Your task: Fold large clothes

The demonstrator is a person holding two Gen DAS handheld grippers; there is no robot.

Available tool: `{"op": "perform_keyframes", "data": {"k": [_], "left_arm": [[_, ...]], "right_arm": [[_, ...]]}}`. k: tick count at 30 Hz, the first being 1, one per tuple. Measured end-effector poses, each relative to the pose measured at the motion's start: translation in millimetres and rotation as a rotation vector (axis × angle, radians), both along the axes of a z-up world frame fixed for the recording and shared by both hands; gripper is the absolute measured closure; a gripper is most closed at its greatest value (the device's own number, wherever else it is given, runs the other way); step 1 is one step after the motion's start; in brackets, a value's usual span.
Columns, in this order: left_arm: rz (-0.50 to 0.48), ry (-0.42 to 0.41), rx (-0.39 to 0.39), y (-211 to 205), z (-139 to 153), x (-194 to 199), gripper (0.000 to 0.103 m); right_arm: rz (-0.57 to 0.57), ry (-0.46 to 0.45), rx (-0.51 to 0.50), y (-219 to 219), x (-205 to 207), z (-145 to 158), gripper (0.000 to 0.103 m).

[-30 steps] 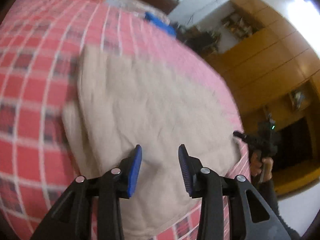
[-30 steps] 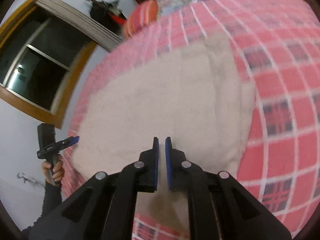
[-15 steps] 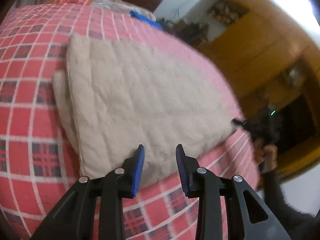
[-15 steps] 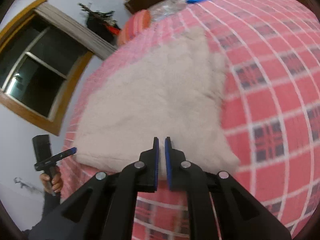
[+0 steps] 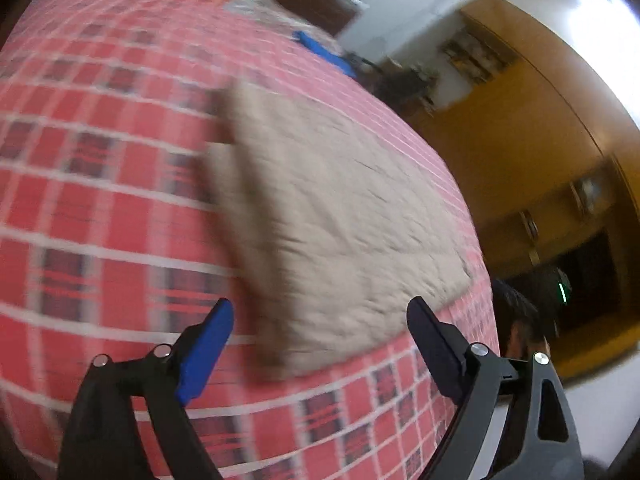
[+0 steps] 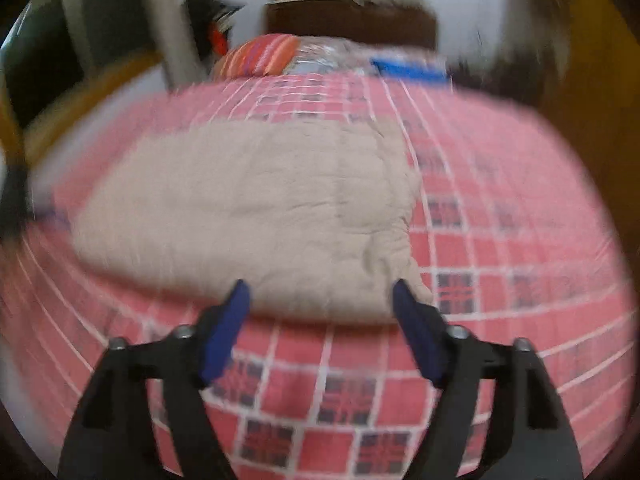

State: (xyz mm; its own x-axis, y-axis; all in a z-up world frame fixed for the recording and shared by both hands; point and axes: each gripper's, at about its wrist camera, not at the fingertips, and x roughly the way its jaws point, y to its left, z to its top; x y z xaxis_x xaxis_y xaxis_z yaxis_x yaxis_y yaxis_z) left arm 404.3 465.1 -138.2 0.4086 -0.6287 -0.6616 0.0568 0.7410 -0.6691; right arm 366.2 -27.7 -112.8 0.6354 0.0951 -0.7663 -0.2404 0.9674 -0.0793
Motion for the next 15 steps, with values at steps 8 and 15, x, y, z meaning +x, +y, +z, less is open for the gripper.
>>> {"op": "perform_keyframes", "data": {"k": [8,15], "left_arm": [[0.071,0.119,-0.162,42.1,-36.4,36.1,0.014],[0.042,0.143,-0.182,10.0,-50.1,75.2,0.014]], "right_arm": [[0.261,-0.171,-0.431,156.5,-72.1,-41.0,0.021],[0.368,-0.258,-0.585,238.3,-66.5,-63.9,0.021]]}}
